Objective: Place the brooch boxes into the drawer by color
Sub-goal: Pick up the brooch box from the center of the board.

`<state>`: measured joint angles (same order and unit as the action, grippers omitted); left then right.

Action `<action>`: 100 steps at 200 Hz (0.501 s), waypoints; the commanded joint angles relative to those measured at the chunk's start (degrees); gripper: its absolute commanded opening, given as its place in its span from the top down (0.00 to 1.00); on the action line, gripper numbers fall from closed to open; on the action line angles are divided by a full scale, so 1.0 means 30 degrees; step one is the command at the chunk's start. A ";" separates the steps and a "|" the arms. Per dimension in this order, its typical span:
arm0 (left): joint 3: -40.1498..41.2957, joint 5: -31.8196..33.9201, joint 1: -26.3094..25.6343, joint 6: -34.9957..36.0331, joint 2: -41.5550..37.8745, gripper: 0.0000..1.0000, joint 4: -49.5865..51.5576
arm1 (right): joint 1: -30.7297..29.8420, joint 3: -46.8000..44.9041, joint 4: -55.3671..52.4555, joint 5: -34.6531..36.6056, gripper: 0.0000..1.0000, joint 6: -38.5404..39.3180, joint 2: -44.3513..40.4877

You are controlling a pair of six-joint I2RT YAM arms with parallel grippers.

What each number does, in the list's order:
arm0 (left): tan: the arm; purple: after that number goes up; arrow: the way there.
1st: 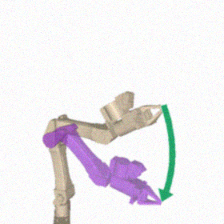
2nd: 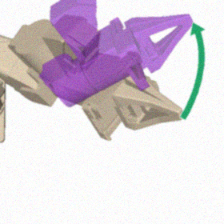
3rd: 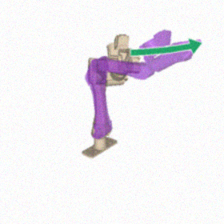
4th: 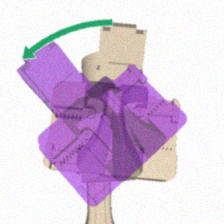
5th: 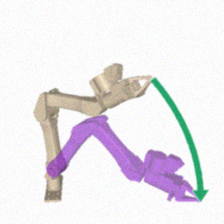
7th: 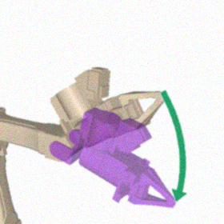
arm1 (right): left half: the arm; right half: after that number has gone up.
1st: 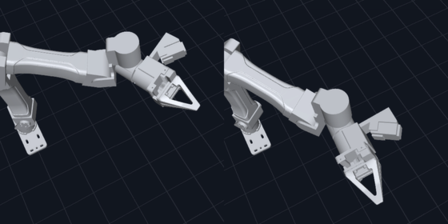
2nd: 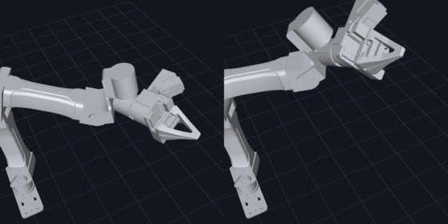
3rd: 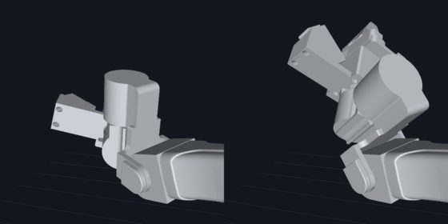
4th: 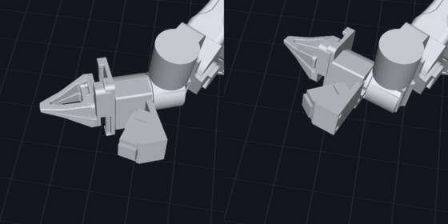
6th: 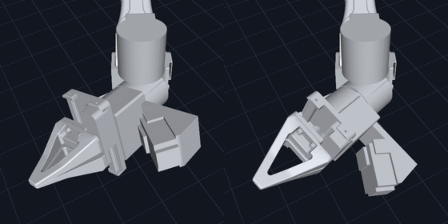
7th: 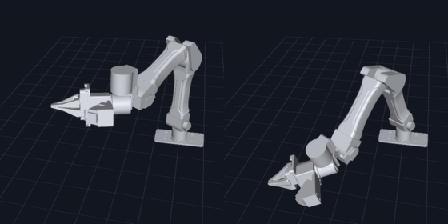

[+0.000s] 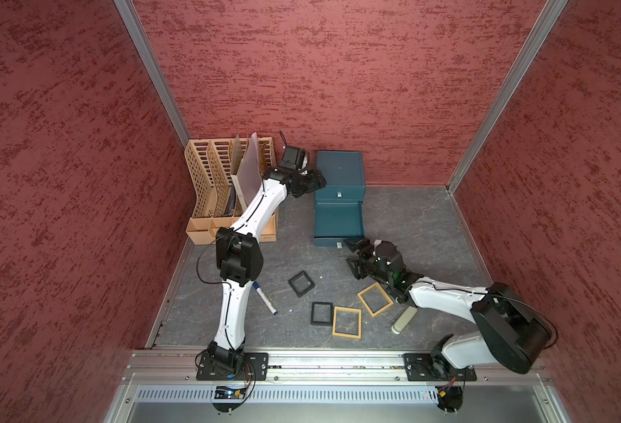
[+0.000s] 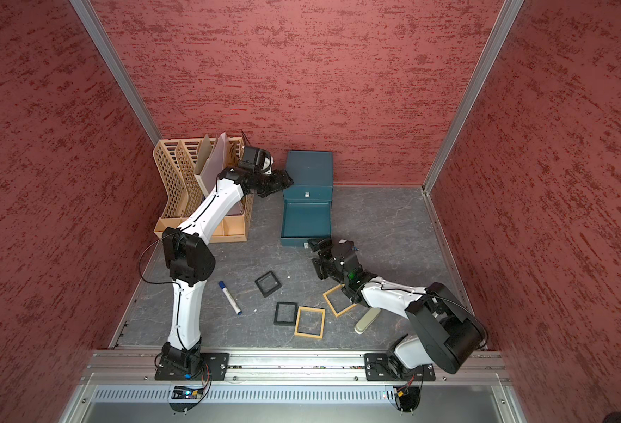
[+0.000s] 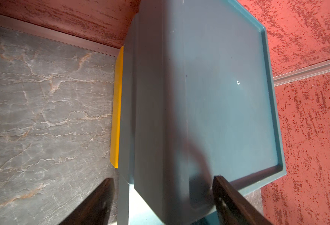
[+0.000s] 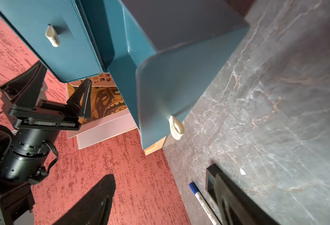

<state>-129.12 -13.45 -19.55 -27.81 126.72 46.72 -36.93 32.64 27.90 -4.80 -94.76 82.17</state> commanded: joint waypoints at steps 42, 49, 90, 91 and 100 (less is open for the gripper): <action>0.0499 0.1360 0.0376 -0.0464 -0.1905 0.11 0.0869 | -0.0201 0.0823 -0.1952 0.0139 0.15 0.1339 -0.1099; 0.1069 0.1447 0.0501 -0.0693 -0.2303 0.11 0.0716 | -0.0201 0.0887 -0.2121 0.0146 0.16 0.1513 -0.1233; 0.4419 0.2079 0.0804 -0.1628 -0.5301 0.12 0.0952 | -0.0084 0.2082 -0.6119 0.0262 0.19 0.4014 -0.2480; 0.4481 0.2095 0.0804 -0.1671 -0.5356 0.12 0.0995 | -0.0084 0.2119 -0.6245 0.0271 0.19 0.4075 -0.2499; 0.5078 0.2263 0.0765 -0.1977 -0.5860 0.12 0.1556 | -0.0083 0.2361 -0.7311 0.0405 0.19 0.4632 -0.2797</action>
<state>-117.40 -8.86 -17.30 -31.18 113.62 48.84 -36.93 36.45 15.88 -4.82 -87.13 76.49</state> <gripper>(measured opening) 0.884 0.814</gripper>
